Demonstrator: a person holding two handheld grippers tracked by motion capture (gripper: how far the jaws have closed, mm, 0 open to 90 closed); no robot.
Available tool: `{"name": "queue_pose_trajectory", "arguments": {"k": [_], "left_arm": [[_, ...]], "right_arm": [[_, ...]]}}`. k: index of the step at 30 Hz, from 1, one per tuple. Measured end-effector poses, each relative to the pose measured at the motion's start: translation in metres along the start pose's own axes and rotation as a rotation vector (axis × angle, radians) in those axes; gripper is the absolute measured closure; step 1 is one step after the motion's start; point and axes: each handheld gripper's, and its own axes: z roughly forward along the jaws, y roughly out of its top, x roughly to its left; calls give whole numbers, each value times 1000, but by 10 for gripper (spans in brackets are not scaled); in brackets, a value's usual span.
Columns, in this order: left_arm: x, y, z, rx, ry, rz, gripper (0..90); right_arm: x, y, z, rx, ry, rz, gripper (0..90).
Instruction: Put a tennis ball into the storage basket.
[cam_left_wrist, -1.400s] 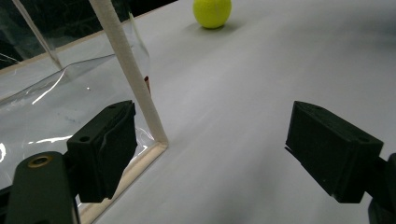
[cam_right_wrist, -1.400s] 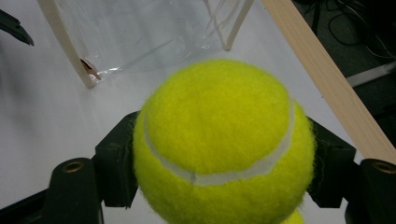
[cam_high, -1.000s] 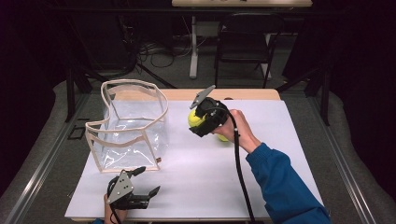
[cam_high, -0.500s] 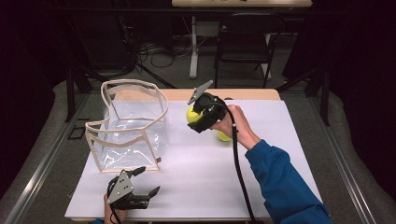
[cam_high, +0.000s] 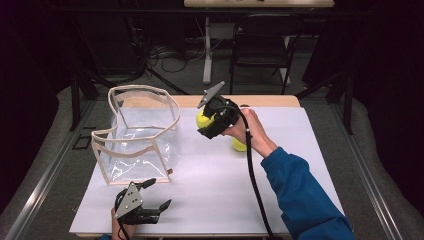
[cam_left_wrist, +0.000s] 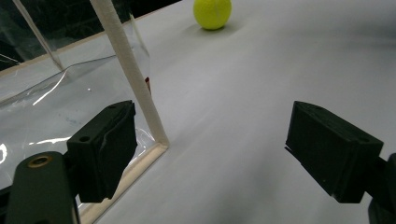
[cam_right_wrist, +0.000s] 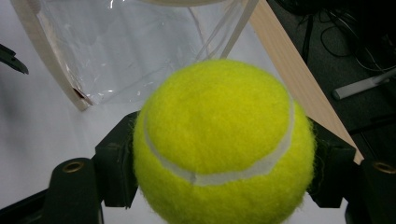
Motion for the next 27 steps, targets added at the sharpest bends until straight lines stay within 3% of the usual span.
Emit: {"name": "queue_pose_trajectory", "arguments": {"k": [27], "left_arm": [[1, 0, -1, -2, -6, -2, 159]], "right_arm": [[-6, 22, 4, -23, 15, 6, 261]]}}
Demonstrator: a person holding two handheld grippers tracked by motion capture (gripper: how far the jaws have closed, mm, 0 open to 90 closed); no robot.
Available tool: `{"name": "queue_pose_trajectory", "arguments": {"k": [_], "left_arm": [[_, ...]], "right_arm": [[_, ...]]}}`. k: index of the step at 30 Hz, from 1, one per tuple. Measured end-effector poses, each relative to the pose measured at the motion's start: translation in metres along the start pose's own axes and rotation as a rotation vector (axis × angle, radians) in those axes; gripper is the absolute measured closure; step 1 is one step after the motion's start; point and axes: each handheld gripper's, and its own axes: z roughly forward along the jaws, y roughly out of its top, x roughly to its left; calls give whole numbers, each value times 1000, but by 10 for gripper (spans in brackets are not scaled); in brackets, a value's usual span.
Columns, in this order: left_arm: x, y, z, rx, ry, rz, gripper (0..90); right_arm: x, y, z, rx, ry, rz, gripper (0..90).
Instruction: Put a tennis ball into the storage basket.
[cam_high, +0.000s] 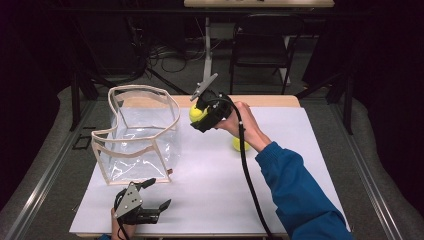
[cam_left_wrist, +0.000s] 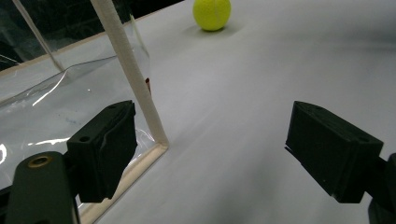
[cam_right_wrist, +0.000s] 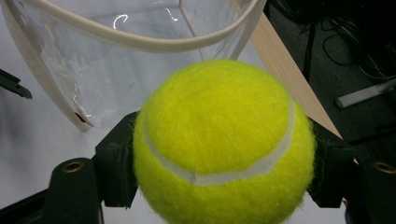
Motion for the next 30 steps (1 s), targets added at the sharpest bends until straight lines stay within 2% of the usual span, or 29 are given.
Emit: {"name": "queue_pose_trajectory", "arguments": {"k": [30], "left_arm": [[0, 0, -1, -4, 3, 2, 159]], "right_arm": [[1, 25, -9, -63, 21, -5, 261]]}}
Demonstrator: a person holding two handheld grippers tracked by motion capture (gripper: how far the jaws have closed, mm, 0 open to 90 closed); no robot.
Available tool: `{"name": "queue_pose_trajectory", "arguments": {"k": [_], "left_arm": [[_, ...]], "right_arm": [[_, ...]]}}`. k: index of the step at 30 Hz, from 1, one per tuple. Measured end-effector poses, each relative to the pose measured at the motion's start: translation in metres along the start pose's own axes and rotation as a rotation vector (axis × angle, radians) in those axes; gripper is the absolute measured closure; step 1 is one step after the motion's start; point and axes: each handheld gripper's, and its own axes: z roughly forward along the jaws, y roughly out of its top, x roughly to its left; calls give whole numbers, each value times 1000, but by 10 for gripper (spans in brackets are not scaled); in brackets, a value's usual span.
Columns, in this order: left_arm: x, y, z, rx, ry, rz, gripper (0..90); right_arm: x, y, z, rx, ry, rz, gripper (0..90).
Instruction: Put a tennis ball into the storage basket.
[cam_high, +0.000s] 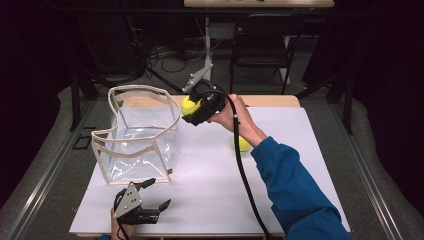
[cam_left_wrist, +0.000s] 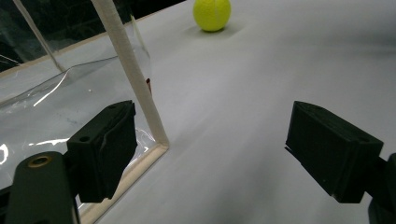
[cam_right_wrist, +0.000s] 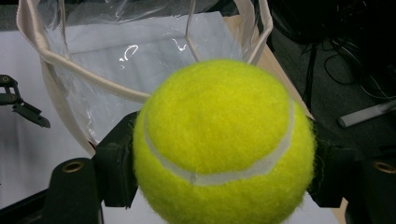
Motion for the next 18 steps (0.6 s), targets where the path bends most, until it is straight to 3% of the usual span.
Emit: {"name": "queue_pose_trajectory", "arguments": {"k": [18], "left_arm": [[0, 0, 0, 1, -6, -2, 159]], "right_arm": [[-1, 16, 3, -18, 1, -4, 261]]}}
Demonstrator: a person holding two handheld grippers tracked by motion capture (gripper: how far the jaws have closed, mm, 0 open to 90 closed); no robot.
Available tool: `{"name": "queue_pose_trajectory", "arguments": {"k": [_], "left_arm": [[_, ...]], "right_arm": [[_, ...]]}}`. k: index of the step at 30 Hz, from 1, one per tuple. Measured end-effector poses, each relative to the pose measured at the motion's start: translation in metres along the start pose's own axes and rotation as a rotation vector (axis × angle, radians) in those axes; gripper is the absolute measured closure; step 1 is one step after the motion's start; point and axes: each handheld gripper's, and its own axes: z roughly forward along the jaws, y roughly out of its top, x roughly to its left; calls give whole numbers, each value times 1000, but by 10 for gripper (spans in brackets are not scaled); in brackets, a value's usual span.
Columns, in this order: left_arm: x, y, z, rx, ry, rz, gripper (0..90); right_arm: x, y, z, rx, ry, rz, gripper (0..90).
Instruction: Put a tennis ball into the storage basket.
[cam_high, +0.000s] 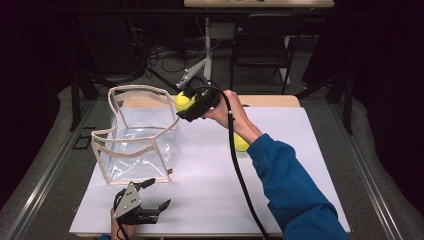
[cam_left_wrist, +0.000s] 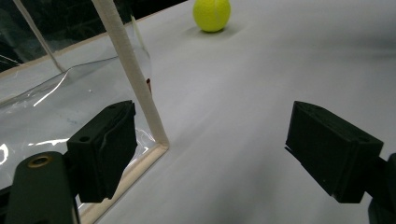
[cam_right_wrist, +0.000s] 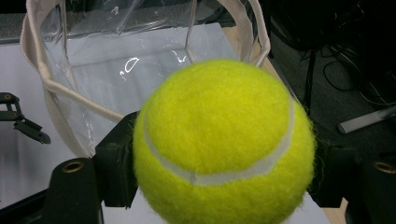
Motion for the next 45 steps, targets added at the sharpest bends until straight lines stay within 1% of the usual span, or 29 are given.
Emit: {"name": "queue_pose_trajectory", "arguments": {"k": [3, 11, 23, 30, 32, 36, 45], "left_arm": [[0, 0, 0, -1, 0, 0, 159], [-1, 0, 0, -4, 5, 0, 159], [-1, 0, 0, -2, 6, 0, 159], [-1, 0, -1, -6, 7, -3, 159], [0, 0, -1, -1, 1, -3, 159], [-1, 0, -1, -6, 7, -4, 159], [0, 0, -1, -4, 3, -4, 159]], "right_arm": [[0, 2, 1, 3, -6, 3, 261], [2, 7, 3, -7, -5, 1, 261], [8, 15, 7, -19, 4, -12, 261], [8, 17, 10, -23, 7, -13, 261], [8, 18, 11, -24, 8, -10, 260], [8, 21, 12, -30, 10, -9, 261], [11, 25, 17, -38, 14, -13, 261]]}}
